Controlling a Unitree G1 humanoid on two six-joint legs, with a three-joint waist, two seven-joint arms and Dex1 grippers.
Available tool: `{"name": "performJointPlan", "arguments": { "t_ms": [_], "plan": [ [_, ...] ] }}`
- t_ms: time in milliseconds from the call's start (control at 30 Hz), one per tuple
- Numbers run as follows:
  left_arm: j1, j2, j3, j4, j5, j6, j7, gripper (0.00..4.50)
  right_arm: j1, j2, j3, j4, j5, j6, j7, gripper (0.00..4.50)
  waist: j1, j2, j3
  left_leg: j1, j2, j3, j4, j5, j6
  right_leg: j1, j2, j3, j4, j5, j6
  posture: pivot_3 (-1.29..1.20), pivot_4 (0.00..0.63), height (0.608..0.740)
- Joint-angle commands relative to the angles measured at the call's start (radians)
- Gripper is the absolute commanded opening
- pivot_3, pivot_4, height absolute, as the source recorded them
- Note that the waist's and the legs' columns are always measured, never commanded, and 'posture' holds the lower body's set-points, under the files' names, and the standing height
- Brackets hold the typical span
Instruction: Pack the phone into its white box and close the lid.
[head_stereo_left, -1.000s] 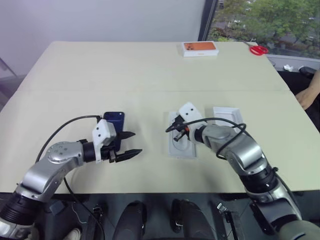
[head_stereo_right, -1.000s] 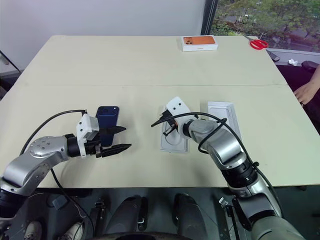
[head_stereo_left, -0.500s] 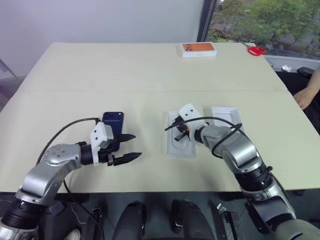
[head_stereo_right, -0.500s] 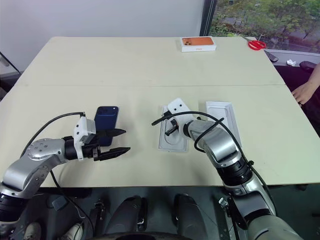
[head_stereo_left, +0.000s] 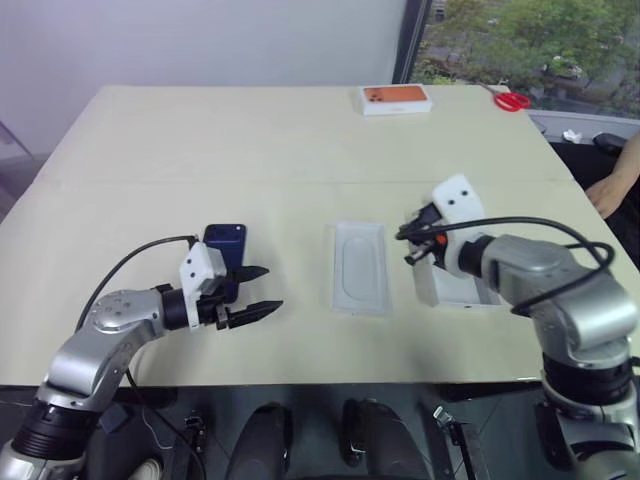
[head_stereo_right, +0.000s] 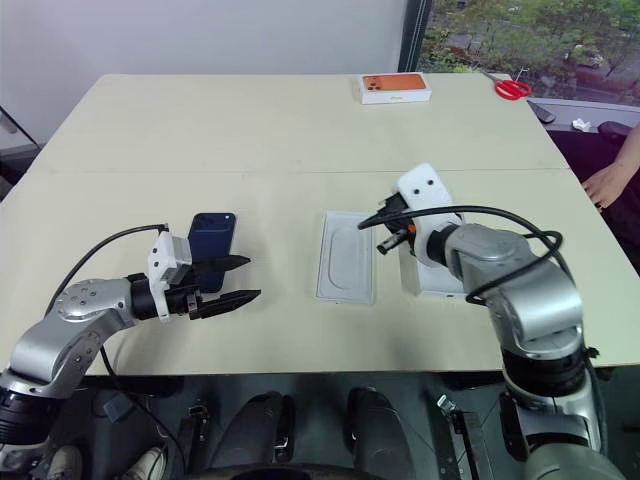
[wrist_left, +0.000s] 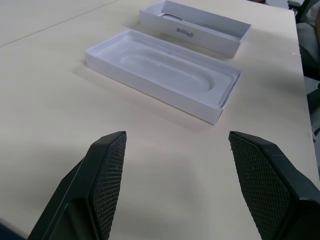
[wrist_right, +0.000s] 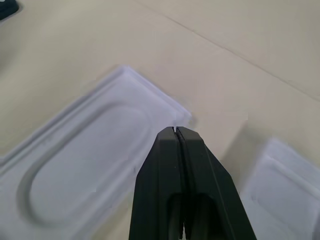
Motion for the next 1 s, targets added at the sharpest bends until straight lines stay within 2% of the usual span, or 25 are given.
{"name": "performJointPlan", "arguments": {
  "t_ms": [33, 167, 267, 367, 467, 600, 733, 1000],
  "plan": [
    [-0.013, -0.009, 0.013, -0.013, 0.014, -0.006, -0.011, 3.45, 0.013, -0.016, -0.051, -0.043, 0.023, 0.034, 0.0, 0.05, 0.0, 0.0, 0.0, 0.0, 0.0, 0.0, 0.0, 0.0, 0.0, 0.0, 0.001, 0.0, 0.0, 0.0, 0.0, 0.0, 0.15, 0.74],
    [-0.036, -0.019, 0.021, 0.018, 0.029, 0.001, -0.004, 3.45, 0.033, -0.001, -0.045, -0.037, 0.023, 0.049, -0.02, 0.05, 0.001, 0.0, 0.0, 0.001, 0.002, 0.0, 0.0, 0.0, 0.0, 0.0, 0.003, 0.0, 0.001, 0.001, -0.001, 0.0, 0.15, 0.74],
    [-0.072, -0.013, 0.068, 0.066, -0.007, 0.083, 0.027, 3.45, 0.025, 0.024, -0.022, -0.048, 0.028, 0.041, -0.035, 0.05, 0.0, 0.0, 0.0, 0.001, 0.003, 0.0, 0.001, 0.0, 0.0, 0.0, 0.003, 0.0, 0.002, 0.001, -0.001, 0.0, 0.15, 0.74],
    [-0.138, -0.032, 0.189, 0.163, -0.081, 0.22, 0.152, 4.36, 0.0, 0.077, 0.017, -0.059, 0.036, 0.036, -0.055, 0.0, -0.003, 0.0, 0.0, 0.001, 0.004, 0.0, 0.001, 0.0, 0.0, 0.0, 0.005, 0.0, 0.003, 0.001, -0.001, 0.0, 0.15, 0.74],
    [-0.209, -0.024, 0.319, 0.251, -0.105, 0.345, 0.311, 4.47, -0.04, 0.15, 0.127, -0.043, 0.025, 0.008, -0.082, 0.0, -0.011, -0.001, 0.0, 0.002, 0.006, 0.0, 0.002, 0.0, 0.0, -0.001, 0.007, 0.0, 0.006, 0.001, -0.002, 0.0, 0.15, 0.74],
    [-0.282, 0.083, 0.239, 0.316, -0.008, 0.597, 0.406, 4.47, -0.081, 0.18, 0.266, 0.018, -0.018, -0.075, -0.096, 0.0, -0.025, 0.0, 0.0, 0.004, 0.006, -0.001, 0.002, 0.0, 0.0, -0.002, 0.008, 0.0, 0.01, 0.001, -0.002, 0.0, 0.15, 0.74],
    [-0.411, 0.077, 0.318, 0.496, -0.081, 0.858, 0.433, 4.47, -0.173, 0.236, 0.46, 0.177, -0.097, -0.225, -0.083, 0.0, -0.025, -0.002, 0.0, 0.004, 0.005, 0.0, 0.002, 0.0, -0.001, -0.002, 0.007, 0.001, 0.011, 0.001, -0.002, 0.0, 0.15, 0.74],
    [-0.477, 0.074, 0.228, 0.547, -0.096, 1.058, 0.335, 4.47, -0.265, 0.387, 0.618, 0.462, -0.173, -0.383, -0.026, 0.0, -0.027, -0.002, 0.0, 0.005, 0.005, 0.001, 0.001, 0.001, -0.001, -0.002, 0.006, 0.002, 0.012, 0.001, -0.002, 0.0, 0.15, 0.74]
  ]
}}
